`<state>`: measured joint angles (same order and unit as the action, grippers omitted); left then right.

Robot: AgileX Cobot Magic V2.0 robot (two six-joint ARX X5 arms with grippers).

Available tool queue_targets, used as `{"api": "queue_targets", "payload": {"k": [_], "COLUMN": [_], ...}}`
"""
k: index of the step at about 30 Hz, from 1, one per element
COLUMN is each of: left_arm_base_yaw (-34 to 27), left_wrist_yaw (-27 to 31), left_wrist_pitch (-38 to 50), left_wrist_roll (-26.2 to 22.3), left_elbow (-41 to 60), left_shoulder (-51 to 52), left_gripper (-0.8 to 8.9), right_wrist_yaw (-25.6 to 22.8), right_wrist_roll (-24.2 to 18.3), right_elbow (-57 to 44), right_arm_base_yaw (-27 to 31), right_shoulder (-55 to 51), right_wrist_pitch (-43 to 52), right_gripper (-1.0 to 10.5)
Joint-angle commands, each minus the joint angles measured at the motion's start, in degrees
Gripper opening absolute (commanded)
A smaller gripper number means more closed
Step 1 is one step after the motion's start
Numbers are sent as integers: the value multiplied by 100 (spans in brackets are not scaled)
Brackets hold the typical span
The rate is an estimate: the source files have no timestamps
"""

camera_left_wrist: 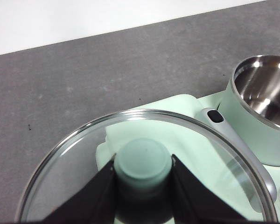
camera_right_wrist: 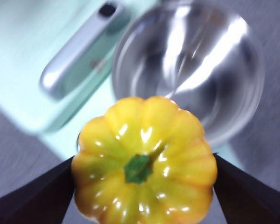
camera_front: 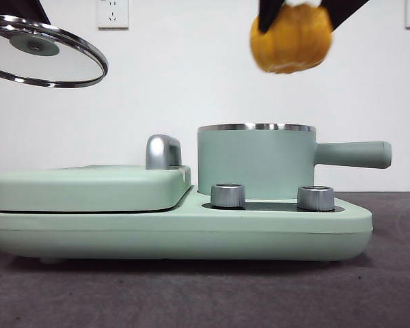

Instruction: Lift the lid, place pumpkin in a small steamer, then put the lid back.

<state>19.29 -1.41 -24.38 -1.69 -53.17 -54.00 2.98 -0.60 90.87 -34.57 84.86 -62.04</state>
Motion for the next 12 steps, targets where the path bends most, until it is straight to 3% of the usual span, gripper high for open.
{"api": "queue_targets", "payload": {"k": [1, 12], "left_arm_base_yaw": [17, 15], "left_wrist_yaw": [-4, -4], "left_wrist_pitch": [170, 170], "left_wrist_roll": [48, 48], "left_elbow": [-87, -87], "left_shoulder": [7, 7], "left_gripper": [10, 10], "right_wrist_yaw": [-7, -11], "right_wrist_roll": [-260, -570], "right_elbow": [197, 275], "right_arm_base_yaw": [44, 267], "right_shoulder": [374, 1388], "right_wrist_pitch": [372, 1344], "right_gripper": [385, 386]}}
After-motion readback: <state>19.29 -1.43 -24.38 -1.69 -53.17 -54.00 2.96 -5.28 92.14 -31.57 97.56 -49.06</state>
